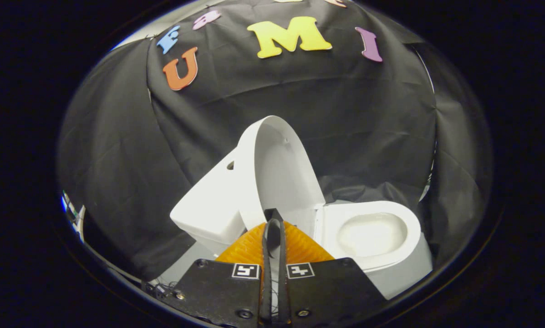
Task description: Open the toilet lid.
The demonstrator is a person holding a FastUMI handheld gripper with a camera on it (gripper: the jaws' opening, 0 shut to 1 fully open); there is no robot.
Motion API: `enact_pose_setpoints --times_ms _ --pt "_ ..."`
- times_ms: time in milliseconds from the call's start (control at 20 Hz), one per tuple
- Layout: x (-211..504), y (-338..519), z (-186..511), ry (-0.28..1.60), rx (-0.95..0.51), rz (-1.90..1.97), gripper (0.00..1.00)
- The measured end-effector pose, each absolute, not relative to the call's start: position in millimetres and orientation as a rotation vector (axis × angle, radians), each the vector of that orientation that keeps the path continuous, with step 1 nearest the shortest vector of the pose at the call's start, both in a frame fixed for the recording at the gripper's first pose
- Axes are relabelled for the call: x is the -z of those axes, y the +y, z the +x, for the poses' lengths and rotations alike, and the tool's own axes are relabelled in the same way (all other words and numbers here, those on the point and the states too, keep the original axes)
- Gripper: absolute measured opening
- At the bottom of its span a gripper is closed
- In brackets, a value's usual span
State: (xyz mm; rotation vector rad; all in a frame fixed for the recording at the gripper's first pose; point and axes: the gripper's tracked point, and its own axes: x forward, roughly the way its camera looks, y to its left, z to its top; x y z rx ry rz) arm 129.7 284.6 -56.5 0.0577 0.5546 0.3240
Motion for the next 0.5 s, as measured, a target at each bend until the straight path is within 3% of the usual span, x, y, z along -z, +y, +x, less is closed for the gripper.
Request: enact_pose_setpoints --times_ms 150,350,450,500 --pt "56 286 130 0.537 -0.391 -0.006 0.20" --pt "29 251 122 0.344 -0.347 -0.077 0.70" --pt "12 233 105 0.270 -0.344 -0.040 0.91" --pt "7 218 97 0.242 -0.328 -0.032 0.94"
